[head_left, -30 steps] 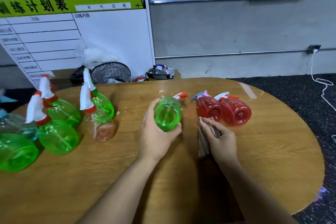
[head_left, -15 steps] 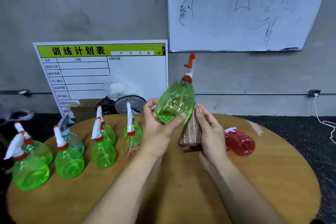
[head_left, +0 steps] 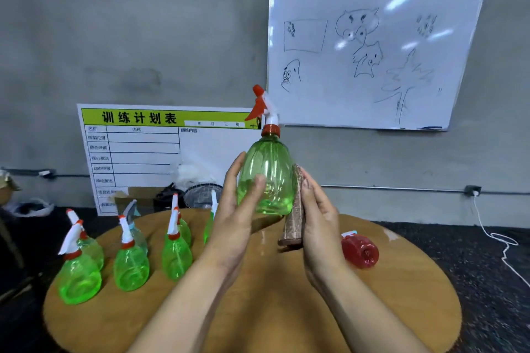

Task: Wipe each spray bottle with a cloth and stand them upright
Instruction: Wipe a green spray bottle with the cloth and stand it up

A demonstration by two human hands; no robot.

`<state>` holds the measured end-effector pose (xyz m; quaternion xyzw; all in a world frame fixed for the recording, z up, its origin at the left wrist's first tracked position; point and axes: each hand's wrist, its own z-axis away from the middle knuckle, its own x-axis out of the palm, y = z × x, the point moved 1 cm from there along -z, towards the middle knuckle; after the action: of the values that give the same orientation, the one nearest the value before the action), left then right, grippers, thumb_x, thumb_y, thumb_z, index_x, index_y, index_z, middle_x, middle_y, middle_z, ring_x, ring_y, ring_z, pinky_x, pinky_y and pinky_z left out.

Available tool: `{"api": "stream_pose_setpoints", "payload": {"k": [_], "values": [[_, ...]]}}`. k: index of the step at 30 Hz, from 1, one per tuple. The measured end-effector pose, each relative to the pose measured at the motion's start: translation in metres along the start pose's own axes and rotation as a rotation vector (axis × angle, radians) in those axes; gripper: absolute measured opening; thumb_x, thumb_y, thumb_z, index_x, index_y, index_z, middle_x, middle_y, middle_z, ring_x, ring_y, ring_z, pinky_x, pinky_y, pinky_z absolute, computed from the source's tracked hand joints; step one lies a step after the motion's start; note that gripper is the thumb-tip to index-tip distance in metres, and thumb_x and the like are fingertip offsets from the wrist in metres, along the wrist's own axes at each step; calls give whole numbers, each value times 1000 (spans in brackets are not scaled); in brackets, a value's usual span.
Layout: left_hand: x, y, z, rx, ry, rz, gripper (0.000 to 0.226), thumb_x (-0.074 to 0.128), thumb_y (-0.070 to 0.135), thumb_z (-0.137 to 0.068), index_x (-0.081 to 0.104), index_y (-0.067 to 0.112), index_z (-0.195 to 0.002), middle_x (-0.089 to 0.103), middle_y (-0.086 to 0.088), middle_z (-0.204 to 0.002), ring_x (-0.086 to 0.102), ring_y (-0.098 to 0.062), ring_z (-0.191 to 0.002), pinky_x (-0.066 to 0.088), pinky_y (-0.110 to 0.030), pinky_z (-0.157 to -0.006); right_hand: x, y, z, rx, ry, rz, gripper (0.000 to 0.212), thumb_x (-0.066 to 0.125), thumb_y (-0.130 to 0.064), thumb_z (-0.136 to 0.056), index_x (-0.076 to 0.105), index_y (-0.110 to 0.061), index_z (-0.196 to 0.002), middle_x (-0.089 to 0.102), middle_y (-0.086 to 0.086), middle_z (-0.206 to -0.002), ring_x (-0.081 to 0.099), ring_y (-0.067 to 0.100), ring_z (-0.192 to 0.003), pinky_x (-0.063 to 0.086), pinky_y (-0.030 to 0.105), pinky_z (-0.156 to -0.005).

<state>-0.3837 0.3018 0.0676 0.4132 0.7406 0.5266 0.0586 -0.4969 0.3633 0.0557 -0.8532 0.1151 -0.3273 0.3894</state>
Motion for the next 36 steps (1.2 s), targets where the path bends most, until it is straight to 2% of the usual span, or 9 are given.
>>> {"api": "stream_pose_setpoints", "payload": {"k": [6,9,13,15,20,24,29,33,36], "values": [[-2,34,26,77,40,33,73,85,35,-79,54,49,-144,66,3,-143,67,-31,-128,56,-54,-103,18,-29,12,-24,-74,76,35,61,-27,-96,70,-16,-128,75,1,-124,68,19,-122,56,31,-102],[-8,47,45,63,63,80,73,77,30,-82,51,52,-147,68,4,-141,67,-34,-127,63,-43,-82,29,-36,27,-31,-114,129,33,64,-29,-93,72,-19,-123,77,0,-120,70,19,-117,57,32,-100],[-24,55,80,76,112,32,72,71,33,-85,47,52,-151,63,9,-147,66,-22,-130,58,-53,-100,38,-36,59,-13,-167,134,28,65,-24,-94,72,-14,-120,78,2,-115,74,15,-103,60,31,-85],[-35,55,99,67,123,17,71,69,34,-88,45,50,-153,62,10,-148,66,-20,-130,59,-54,-98,41,-33,78,19,-195,132,26,65,-21,-95,71,-12,-119,78,1,-112,74,11,-95,60,25,-75],[-59,50,136,65,165,7,53,57,61,-100,48,51,-151,47,8,-162,47,-28,-148,59,-61,-95,46,-31,98,-45,-251,246,24,70,-24,-92,76,-21,-115,77,0,-118,71,13,-113,55,28,-97],[-67,46,157,74,202,-61,48,43,65,-104,49,52,-150,53,15,-157,54,-20,-143,55,-63,-102,66,-48,94,-199,-365,369,24,69,-25,-94,76,-26,-117,76,-4,-120,66,7,-122,48,19,-102],[-79,40,178,100,240,-268,58,46,78,-95,49,56,-149,46,18,-161,39,-13,-154,29,-56,-126,82,-33,104,-437,-486,750,25,64,-31,-102,77,-26,-122,68,0,-91,66,14,-88,51,29,-74],[-96,31,197,36,257,-282,54,39,76,-99,45,59,-149,45,17,-162,41,-20,-153,33,-63,-122,73,-5,137,-549,-560,836,28,60,-33,-103,75,-29,-127,55,-20,-93,54,2,-75,42,21,-63],[-108,26,211,-38,286,-230,45,27,68,-106,47,61,-147,56,8,-156,55,-26,-142,41,-62,-117,58,18,173,-758,-752,923,29,60,-38,-104,72,-35,-130,52,-9,-90,44,1,-69,41,14,-59]]}}
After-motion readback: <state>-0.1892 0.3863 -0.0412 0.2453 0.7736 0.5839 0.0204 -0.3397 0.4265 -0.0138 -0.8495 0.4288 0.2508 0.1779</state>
